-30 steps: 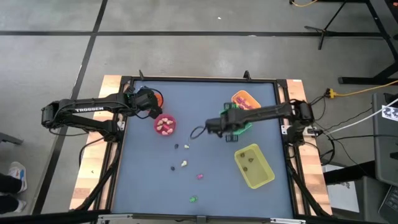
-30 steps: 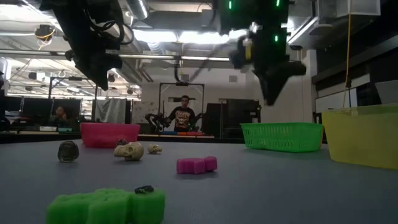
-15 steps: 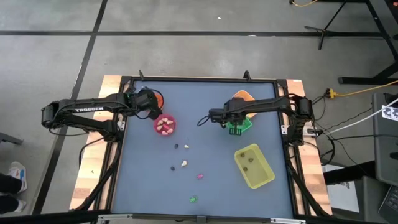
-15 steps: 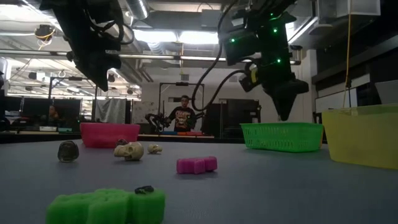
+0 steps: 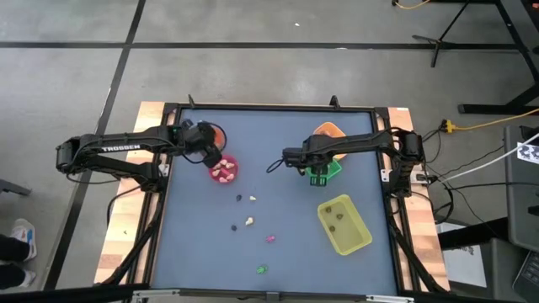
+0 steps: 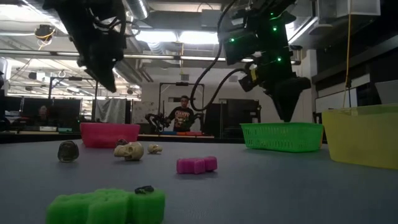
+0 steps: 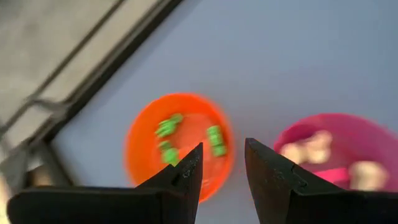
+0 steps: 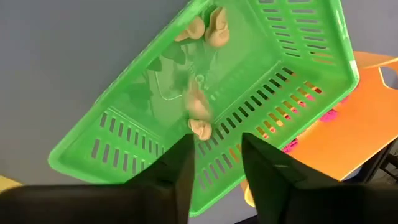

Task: Sort Halloween decoration
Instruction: Put the white skull toy into the green bin, then put the black skull toy into the light yellow bin

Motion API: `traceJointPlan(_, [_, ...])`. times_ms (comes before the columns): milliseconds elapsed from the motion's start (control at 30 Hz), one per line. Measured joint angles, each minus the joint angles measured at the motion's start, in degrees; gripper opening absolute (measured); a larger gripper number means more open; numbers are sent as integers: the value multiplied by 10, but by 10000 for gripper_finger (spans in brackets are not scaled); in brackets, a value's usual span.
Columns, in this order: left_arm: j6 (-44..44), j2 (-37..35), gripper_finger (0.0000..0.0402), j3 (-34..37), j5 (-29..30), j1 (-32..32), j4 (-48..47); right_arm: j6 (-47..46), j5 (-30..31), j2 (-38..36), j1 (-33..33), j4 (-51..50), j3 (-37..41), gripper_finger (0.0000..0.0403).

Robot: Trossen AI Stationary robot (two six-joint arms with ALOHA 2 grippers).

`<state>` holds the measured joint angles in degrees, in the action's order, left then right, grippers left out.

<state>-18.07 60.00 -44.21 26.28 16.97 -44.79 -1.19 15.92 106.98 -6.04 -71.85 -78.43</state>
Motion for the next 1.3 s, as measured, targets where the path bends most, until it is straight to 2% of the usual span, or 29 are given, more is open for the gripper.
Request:
traceJointPlan(100, [24,0,103,0,-61,0,37,0,1,0,0,3,0,155])
traceJointPlan(300, [37,0,103,0,-256,-15,144,0,-6,0,0,20,0,193])
traceJointPlan(467, [38,0,103,0,-319,-59,193,0,-11,0,0,28,0,204])
traceJointPlan(767, [38,0,103,0,-322,-165,193,0,-12,0,0,28,0,205])
traceJointPlan(900, [58,1,103,0,-300,-219,194,0,-12,0,0,29,0,205])
traceJointPlan(1033, [96,17,103,0,-254,-267,195,0,-12,0,0,30,0,205])
traceJointPlan(1300, [123,87,103,0,-223,-312,222,0,-12,0,0,30,0,205])
